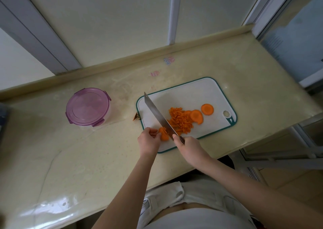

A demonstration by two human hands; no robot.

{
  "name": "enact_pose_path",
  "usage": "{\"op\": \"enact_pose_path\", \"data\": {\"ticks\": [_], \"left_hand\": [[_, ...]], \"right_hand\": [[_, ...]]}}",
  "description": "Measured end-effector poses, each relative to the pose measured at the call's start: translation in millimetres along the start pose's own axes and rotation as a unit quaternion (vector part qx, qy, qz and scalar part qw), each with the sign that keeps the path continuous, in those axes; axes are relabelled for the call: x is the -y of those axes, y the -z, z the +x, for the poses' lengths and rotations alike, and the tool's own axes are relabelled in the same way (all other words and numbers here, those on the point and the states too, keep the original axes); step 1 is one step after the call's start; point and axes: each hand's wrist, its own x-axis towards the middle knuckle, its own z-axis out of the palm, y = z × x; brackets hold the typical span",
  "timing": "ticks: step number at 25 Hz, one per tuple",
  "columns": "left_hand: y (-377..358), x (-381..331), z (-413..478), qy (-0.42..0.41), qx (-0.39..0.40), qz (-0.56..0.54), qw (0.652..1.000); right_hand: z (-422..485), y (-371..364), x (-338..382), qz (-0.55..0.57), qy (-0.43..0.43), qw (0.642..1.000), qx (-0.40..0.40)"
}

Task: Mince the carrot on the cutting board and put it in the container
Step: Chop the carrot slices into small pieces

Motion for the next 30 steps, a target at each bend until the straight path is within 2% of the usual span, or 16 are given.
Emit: {"op": "enact_pose_path", "data": {"ticks": [3,6,8,10,12,16,20,23,26,30], "left_hand": [[-1,1,-1,-0.004,0.0,-0.008,1.0],[-6,1,-7,-0.078,0.006,0.045,0.996],[-11,1,-8,-0.171,0.006,0.141,0.975],[-14,-2,-7,-0.258,0.011,0.227,0.939],[-16,-6,-6,-0.288,0.044,0.291,0.911],[-22,-9,-4,-0.294,0.073,0.364,0.881],[-27,-10,-5,-0.269,0.081,0.358,0.891],[-22,-10,-8,-0.26,0.041,0.291,0.92],[-9,-9,-9,-0.199,-0.017,0.187,0.962],[3,-3,-10,-0.119,0.0,0.232,0.965]], "right_hand": [[-2,0,-2,0.0,0.001,1.0,0.0],[-3,6,-2,0.009,0.003,1.0,-0.029],[-3,11,-3,0.011,0.005,0.998,-0.055],[-1,16,-5,0.016,0.008,0.997,-0.075],[2,18,-8,0.025,0.005,0.996,-0.085],[3,21,-12,0.036,0.002,0.996,-0.086],[0,21,-13,0.048,-0.001,0.996,-0.08],[0,19,-14,0.047,-0.006,0.996,-0.077],[0,18,-14,0.053,-0.013,0.996,-0.077],[0,16,-15,0.06,-0.015,0.996,-0.062]]}}
